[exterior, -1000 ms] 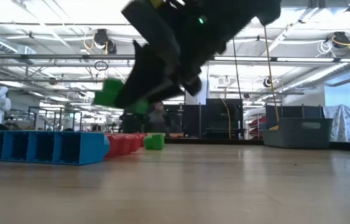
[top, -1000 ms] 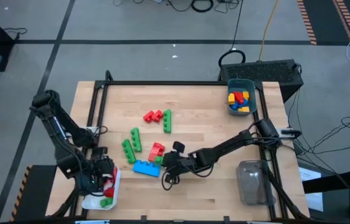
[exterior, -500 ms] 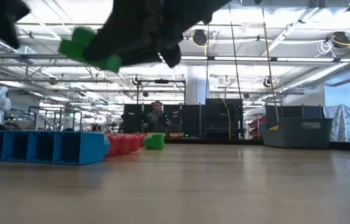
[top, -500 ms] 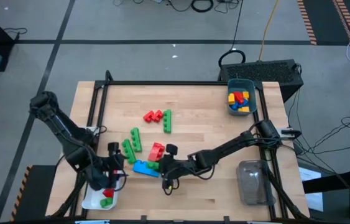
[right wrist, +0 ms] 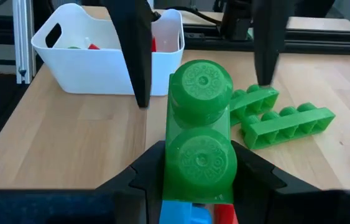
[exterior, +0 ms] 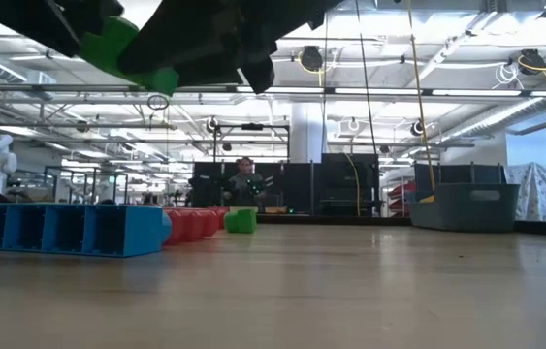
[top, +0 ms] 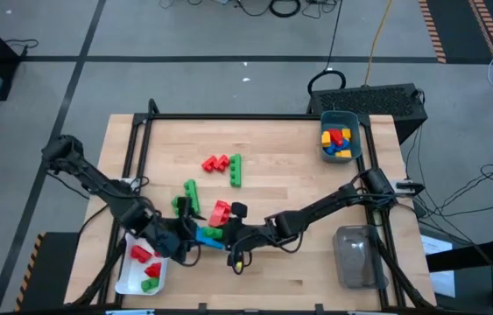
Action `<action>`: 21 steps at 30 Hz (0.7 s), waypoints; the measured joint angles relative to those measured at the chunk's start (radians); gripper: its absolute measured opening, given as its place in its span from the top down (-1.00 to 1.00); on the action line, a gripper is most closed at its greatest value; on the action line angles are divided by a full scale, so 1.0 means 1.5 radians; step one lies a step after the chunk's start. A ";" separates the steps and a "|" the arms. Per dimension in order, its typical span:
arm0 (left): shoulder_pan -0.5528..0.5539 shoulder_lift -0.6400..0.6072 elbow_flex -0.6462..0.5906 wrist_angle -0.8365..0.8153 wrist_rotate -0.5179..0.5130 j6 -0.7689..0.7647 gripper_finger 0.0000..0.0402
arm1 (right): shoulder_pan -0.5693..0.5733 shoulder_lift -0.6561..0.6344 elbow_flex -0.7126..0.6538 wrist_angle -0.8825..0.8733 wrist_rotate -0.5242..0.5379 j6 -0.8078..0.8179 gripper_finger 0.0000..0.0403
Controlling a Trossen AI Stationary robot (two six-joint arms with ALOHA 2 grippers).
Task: Sort blocks by size
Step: Put the two stud green game piece into the white bin
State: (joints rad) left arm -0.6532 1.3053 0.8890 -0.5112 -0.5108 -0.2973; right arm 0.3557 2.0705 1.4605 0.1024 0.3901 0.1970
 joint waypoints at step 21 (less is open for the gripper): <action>0.059 0.059 0.000 0.092 0.131 0.080 0.06 | 0.014 0.000 -0.001 -0.005 0.000 -0.015 0.35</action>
State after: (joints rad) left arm -0.5645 1.3937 0.8888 -0.3737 -0.3145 -0.1766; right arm 0.3763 2.0705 1.4586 0.0954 0.3904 0.1744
